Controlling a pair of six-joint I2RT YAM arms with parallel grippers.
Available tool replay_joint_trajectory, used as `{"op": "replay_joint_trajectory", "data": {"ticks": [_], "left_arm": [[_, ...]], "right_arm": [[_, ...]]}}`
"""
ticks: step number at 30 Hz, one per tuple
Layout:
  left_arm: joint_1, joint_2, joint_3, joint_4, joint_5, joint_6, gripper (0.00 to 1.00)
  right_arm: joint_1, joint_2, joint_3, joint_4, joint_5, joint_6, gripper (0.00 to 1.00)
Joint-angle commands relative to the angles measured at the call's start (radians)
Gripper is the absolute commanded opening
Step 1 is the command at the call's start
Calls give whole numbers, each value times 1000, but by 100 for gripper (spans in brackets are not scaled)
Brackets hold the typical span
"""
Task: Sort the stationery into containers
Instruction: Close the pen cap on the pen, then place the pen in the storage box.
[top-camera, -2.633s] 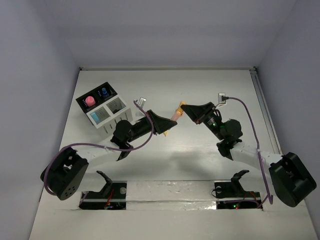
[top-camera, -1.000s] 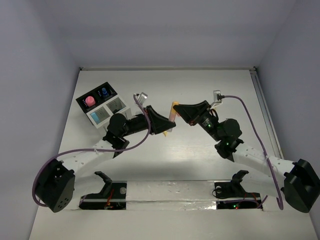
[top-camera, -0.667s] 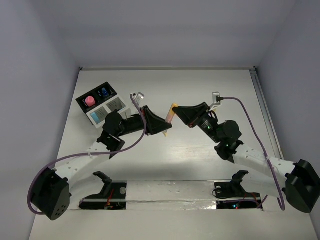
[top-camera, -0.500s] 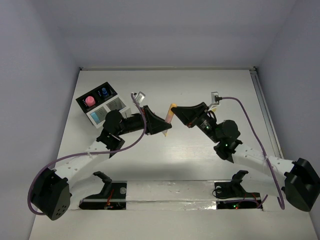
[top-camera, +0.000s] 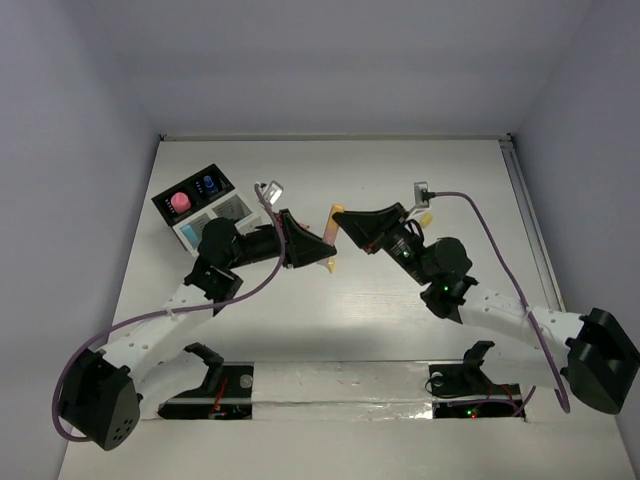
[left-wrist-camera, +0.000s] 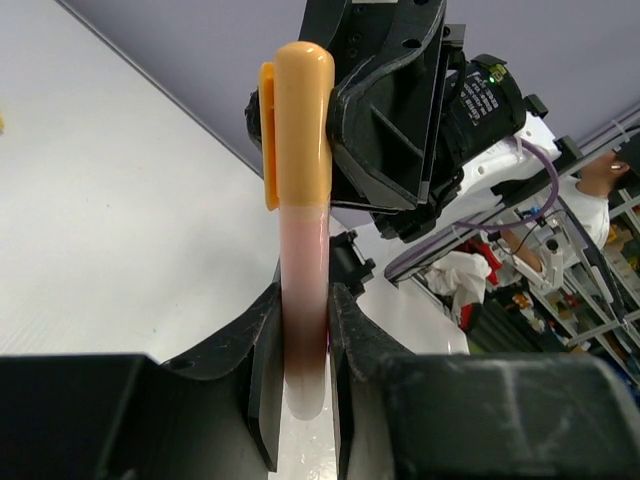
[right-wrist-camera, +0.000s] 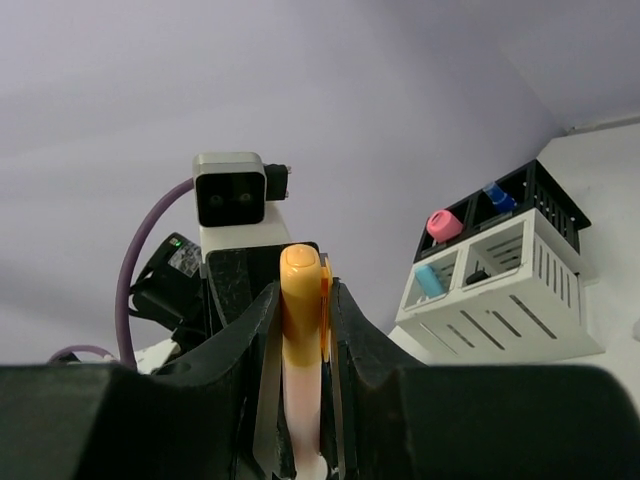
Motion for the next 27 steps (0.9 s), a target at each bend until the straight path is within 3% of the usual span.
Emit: {"op": "replay_joint_trajectory", "data": {"ticks": [1, 3, 5, 6, 10, 11, 13, 15, 19, 23, 27], "left_arm": [[57, -106, 140, 344, -368, 4, 5], [57, -170, 96, 228, -386, 25, 19], [57, -218, 82, 119, -401, 74, 24], [57, -265, 85, 62, -405, 93, 40], [57, -396, 137, -369, -489, 226, 67], [57, -460, 160, -437, -521, 276, 83], [57, -521, 186, -617, -636, 320, 93], [57, -606, 232, -756, -752, 369, 99], [57, -690, 303, -862, -896, 439, 99], [57, -706, 332, -902, -952, 498, 99], [57, -718, 295, -895, -960, 531, 99]], "right_arm": [[139, 73, -30, -507, -272, -77, 0], [139, 97, 18, -490, -169, -85, 0], [118, 126, 88, -464, -131, -82, 0], [89, 146, 116, -452, -130, -77, 0], [30, 268, 261, -395, -130, -60, 0], [30, 292, 315, -380, -135, -53, 0], [19, 344, 383, -363, -153, -60, 0], [19, 450, 490, -354, -192, -65, 0], [19, 660, 675, -318, -290, -15, 0], [19, 833, 867, -294, -351, -5, 0], [39, 964, 1067, -378, -374, -36, 0]]}}
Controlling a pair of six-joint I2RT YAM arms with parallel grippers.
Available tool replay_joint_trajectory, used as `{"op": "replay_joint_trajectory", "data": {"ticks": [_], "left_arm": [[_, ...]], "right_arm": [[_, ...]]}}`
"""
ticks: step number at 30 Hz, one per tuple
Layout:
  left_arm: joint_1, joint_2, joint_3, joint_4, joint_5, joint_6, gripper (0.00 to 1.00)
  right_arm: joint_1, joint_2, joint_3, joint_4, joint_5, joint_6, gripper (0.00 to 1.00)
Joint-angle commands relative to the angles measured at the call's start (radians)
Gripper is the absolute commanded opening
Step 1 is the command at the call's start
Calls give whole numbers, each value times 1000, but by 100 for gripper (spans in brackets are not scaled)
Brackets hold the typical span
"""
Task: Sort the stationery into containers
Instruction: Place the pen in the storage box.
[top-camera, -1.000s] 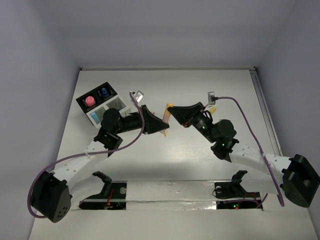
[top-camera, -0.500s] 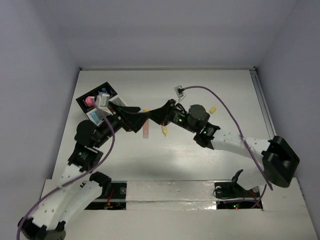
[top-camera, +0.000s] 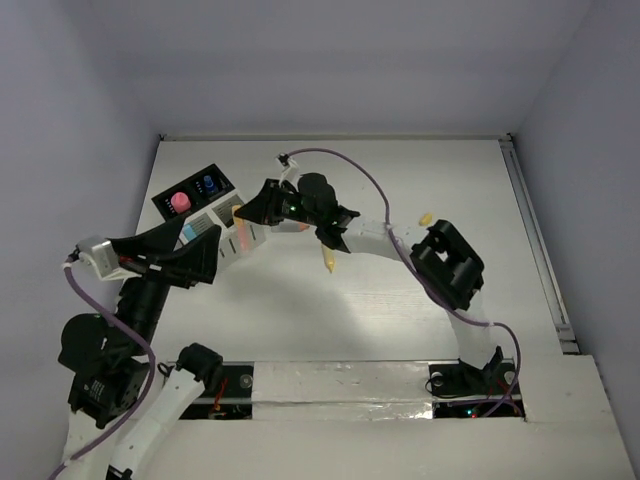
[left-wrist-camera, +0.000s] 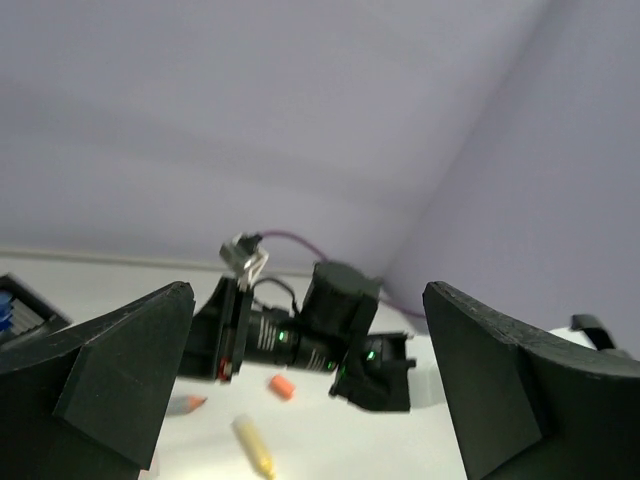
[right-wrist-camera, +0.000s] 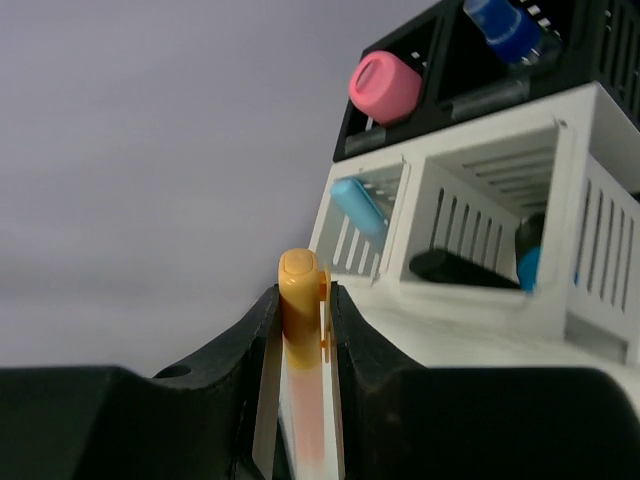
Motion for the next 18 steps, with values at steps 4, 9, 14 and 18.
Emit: {"op": "replay_joint_trajectory", "data": {"ticks": [4, 9, 14, 18], "left_arm": [[-4, -3, -67, -31, -66, 89, 99], [-4, -26, -119, 3, -69, 106, 99], [-4, -36, -154, 44, -64, 117, 99], [-4, -38, -174, 61, -60, 121, 99]], "right_arm": [[37, 123, 298, -68, -50, -52, 0], [47, 277, 510, -98, -50, -41, 0], [65, 399, 700, -139, -12, -61, 0], [65, 494, 836, -182, 24, -81, 0]]}}
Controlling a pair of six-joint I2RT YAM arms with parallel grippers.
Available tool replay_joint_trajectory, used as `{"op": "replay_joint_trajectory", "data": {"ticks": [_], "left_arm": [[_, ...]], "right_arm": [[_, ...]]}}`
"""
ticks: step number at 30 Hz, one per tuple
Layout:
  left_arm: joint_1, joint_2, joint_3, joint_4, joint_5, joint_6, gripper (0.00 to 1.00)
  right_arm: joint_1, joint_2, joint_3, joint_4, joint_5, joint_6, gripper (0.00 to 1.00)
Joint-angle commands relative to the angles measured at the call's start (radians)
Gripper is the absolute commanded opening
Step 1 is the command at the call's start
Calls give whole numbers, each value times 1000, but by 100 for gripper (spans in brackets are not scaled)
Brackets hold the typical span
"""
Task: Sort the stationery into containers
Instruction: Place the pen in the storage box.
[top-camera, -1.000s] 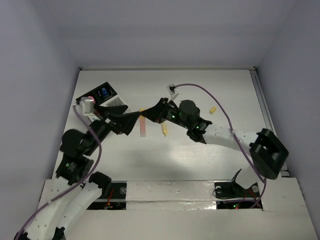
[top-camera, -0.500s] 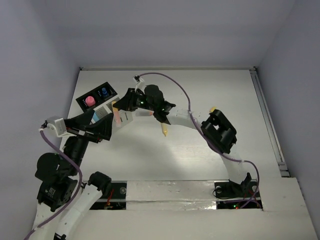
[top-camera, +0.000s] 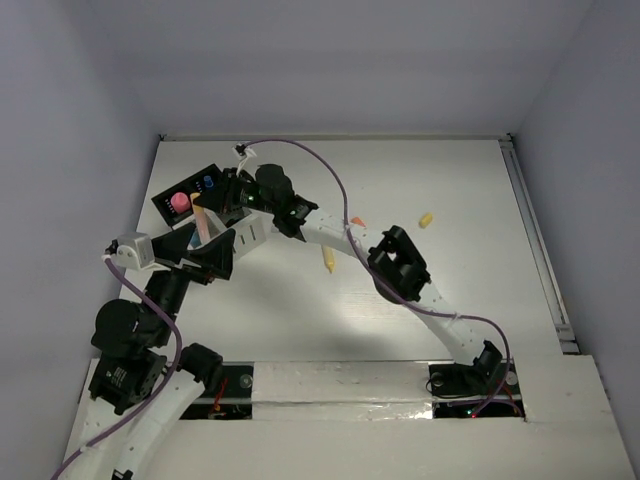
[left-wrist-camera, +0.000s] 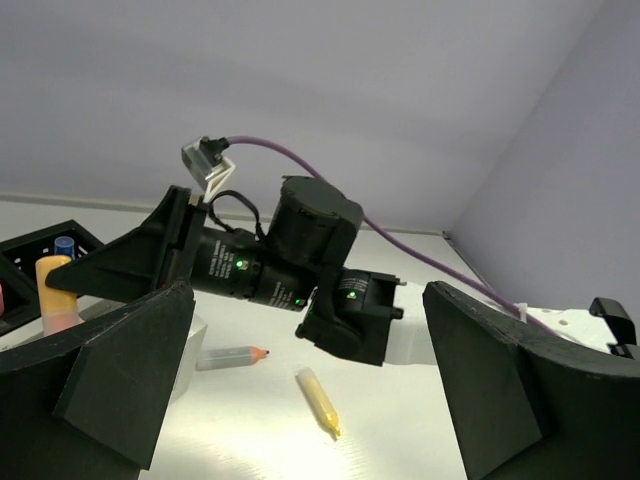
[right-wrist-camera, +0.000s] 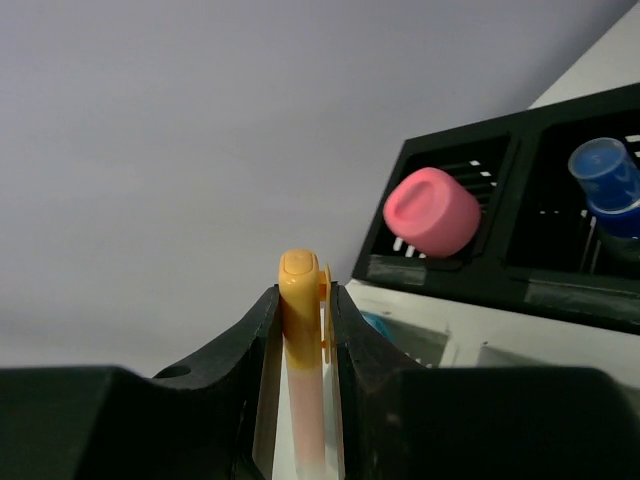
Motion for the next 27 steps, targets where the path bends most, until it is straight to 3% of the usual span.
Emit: {"op": "replay_joint_trajectory", "data": {"ticks": [1, 8, 17, 19, 20, 24, 27], "left_arm": [[-4, -12, -15, 87, 1, 22, 99], [-4, -28, -38, 104, -5, 34, 99], [18, -26, -49, 101, 10, 43, 99], [18, -25, -48, 101, 11, 43, 99], [27, -23, -49, 99, 11, 43, 99], [27, -26, -51, 99, 13, 42, 99], [27, -20, -49, 98, -5, 48, 99]], "right_arm": [[8, 57, 119, -37, 43, -31, 0], [8, 88, 185, -40, 91, -84, 0], [17, 59, 102, -10, 80, -142, 0], [17, 45, 84, 6, 71, -155, 16], [17, 36, 55, 16, 68, -162, 30], [27, -7, 15, 30, 56, -182, 53], [27, -48, -5, 18, 48, -208, 64]]}}
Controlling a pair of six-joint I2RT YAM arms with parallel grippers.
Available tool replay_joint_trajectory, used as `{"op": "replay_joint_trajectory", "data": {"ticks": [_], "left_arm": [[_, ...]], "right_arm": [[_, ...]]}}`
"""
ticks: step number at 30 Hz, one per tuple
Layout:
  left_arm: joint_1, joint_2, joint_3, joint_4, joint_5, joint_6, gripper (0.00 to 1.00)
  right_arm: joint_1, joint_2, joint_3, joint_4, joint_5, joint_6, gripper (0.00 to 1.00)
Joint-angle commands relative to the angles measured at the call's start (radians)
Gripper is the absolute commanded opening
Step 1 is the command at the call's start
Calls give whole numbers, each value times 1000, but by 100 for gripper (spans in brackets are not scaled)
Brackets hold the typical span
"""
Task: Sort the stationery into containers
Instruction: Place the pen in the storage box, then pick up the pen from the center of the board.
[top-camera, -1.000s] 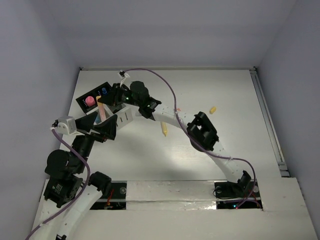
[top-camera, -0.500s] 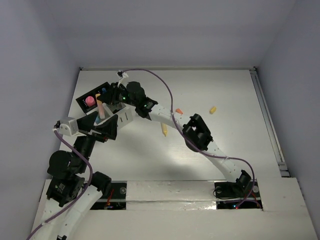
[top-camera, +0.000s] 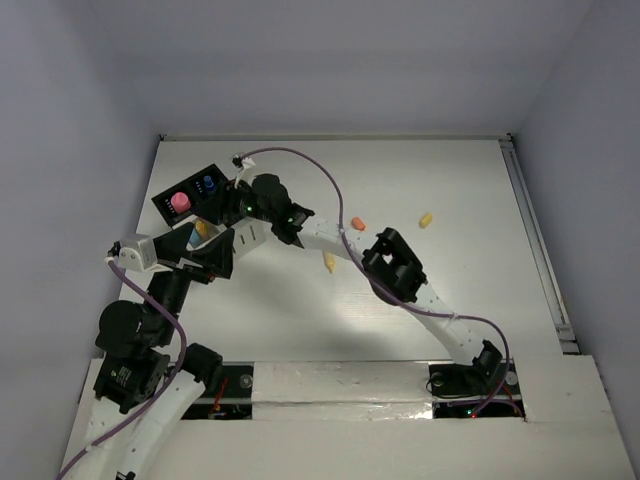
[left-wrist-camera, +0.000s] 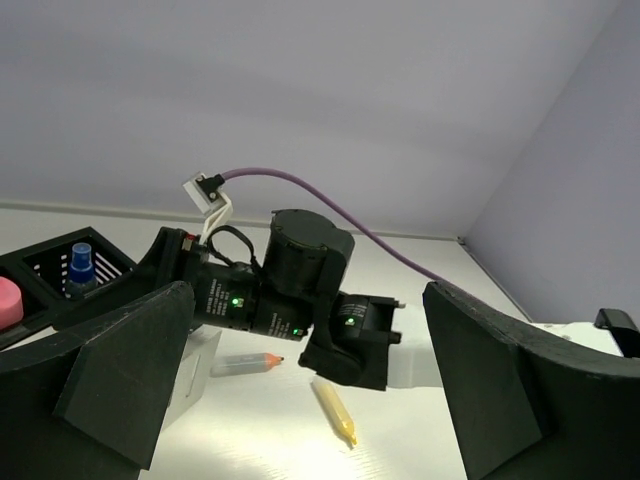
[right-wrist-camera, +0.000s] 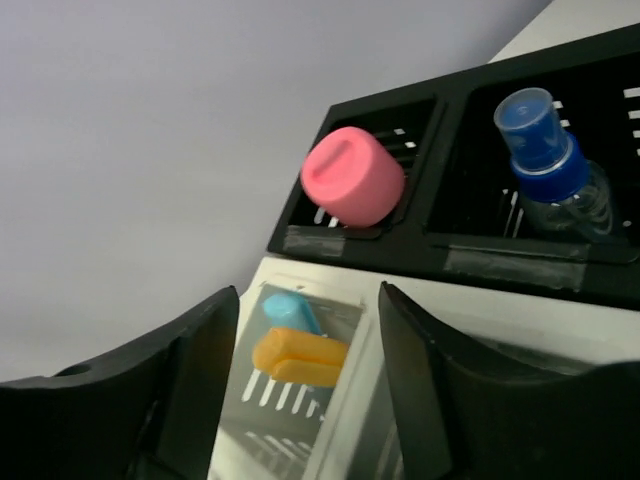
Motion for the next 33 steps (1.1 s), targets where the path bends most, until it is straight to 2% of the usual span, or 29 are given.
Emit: {"op": "replay_joint_trajectory", "data": {"ticks": [1, 4, 9, 11, 13, 14, 15, 16, 17, 18, 20, 21, 25, 27, 29, 33], "left_arm": [[16, -1, -6, 51, -5, 17, 99], [16, 4, -8, 47, 1, 10, 99], [16, 9, -12, 45, 8, -4, 99], [16, 15, -14, 46, 17, -9, 99], [16, 36, -14, 48, 37, -10, 99], [16, 47, -14, 46, 46, -13, 99], [16, 74, -11, 50, 58, -18, 99], [16, 90, -8, 51, 83, -19, 99], [16, 107, -6, 54, 99, -27, 99], [16, 140, -2, 59, 119, -32, 99], [16, 171, 1, 65, 172, -44, 99], [16, 200, 3, 69, 185, -56, 99], [16, 243, -5, 100, 273, -91, 99], [16, 260, -17, 134, 302, -113, 99], [16, 269, -29, 158, 324, -142, 99], [16, 286, -69, 209, 357, -194, 99]], "right_arm": [[15, -136, -34, 36, -24, -58, 65], [15, -211, -139, 113, -38, -40, 71], [15, -363, -264, 104, -65, -84, 74], [15, -434, -406, 104, -38, -124, 74], [4, -547, -518, 104, 3, -149, 65], [4, -582, -631, 102, 14, -162, 58], [-20, -619, -685, 96, 23, -169, 42], [-31, -683, -734, 73, 51, -172, 35], [-45, -713, -831, 55, 65, -170, 20], [-74, -742, -879, 26, 71, -167, 14], [-104, -816, -966, -13, 83, -144, 7], [-121, -834, -1036, -40, 80, -132, 0], [-144, -880, -1152, -177, 56, -124, 0], [-144, -873, -1181, -194, 22, -124, 0], [-144, -859, -1215, -203, 28, -120, 4], [-144, -790, -1209, -218, 43, -117, 32]]}}
